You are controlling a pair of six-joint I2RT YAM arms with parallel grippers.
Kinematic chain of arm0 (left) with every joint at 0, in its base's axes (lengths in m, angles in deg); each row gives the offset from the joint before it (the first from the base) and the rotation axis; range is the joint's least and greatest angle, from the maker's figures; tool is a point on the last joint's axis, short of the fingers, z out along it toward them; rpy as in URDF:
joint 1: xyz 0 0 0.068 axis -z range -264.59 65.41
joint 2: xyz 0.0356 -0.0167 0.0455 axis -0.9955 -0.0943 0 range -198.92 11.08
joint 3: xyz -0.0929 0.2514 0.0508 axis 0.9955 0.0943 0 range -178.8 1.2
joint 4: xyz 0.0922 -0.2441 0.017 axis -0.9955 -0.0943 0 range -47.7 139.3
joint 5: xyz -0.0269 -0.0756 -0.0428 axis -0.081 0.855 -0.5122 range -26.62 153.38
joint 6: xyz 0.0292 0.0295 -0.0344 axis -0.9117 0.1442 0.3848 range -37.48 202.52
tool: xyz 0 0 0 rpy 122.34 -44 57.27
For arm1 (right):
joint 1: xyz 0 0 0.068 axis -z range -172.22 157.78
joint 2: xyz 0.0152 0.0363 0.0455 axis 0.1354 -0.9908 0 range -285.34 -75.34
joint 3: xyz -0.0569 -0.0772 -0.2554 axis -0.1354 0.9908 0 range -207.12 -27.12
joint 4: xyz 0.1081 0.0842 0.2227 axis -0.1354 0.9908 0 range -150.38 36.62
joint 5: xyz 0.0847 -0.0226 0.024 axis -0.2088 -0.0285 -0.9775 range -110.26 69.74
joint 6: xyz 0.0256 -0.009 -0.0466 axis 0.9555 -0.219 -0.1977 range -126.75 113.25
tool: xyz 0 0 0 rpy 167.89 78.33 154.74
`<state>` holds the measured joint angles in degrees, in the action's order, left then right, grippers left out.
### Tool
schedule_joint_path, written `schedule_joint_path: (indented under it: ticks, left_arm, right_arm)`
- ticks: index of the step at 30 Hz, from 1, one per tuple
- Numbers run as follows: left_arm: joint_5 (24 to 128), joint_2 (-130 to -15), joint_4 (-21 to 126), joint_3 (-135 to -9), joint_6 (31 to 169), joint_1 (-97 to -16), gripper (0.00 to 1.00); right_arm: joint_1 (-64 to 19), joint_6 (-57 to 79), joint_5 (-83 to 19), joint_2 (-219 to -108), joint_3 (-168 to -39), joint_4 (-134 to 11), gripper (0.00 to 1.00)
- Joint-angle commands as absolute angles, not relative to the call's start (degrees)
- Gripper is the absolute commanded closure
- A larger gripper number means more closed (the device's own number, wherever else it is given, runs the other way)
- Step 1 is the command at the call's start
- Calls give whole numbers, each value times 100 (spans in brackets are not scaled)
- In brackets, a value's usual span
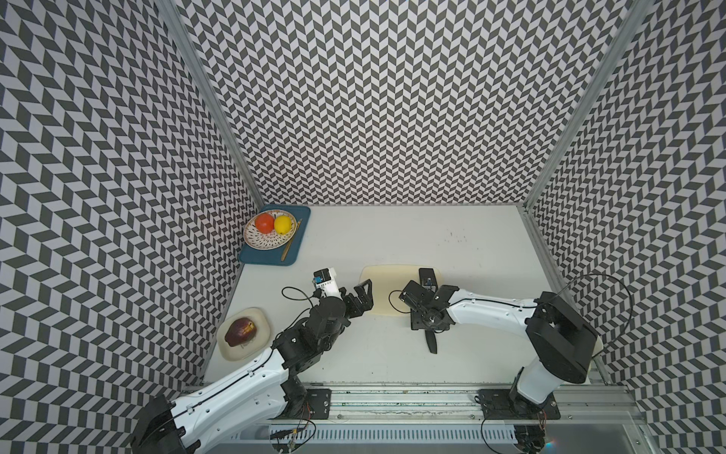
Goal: Align the knife with the edge of the cutting board
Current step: Place the knife at the edge of the cutting board, then adjust the knife at the edge of the cutting board.
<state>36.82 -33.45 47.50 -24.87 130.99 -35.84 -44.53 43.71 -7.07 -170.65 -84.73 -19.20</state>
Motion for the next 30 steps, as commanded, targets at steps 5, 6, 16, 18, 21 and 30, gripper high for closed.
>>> schedule_joint_path:
  ticks: [5, 6, 16, 18, 21, 30]
  left_arm:
    - [3510, -3412, 4758, -2645, 12964, -3561, 0]
    - [3511, -3438, 4758, -2648, 12951, -3561, 0]
    - [3453, -3637, 4802, -2686, 12803, -3559, 0]
    - [3426, -3698, 4808, -2695, 12780, -3563, 0]
    - [3427, -3806, 4831, -2723, 12779, -3563, 0]
    - [3425, -4039, 4817, -2800, 12710, -3563, 0]
  right_arm:
    - [-4328, 4101, -450, -16564, -9202, -1676, 18]
    - [-4285, 4061, -447, -16535, -9241, -1685, 16]
    - [-3634, 3770, -507, -15797, -8790, -2683, 0]
    - [-3422, 3636, -660, -15608, -8560, -2998, 0]
    - [-3278, 3343, -659, -15591, -8428, -3259, 0]
    - [-3271, 2770, -348, -17299, -9285, -2645, 0]
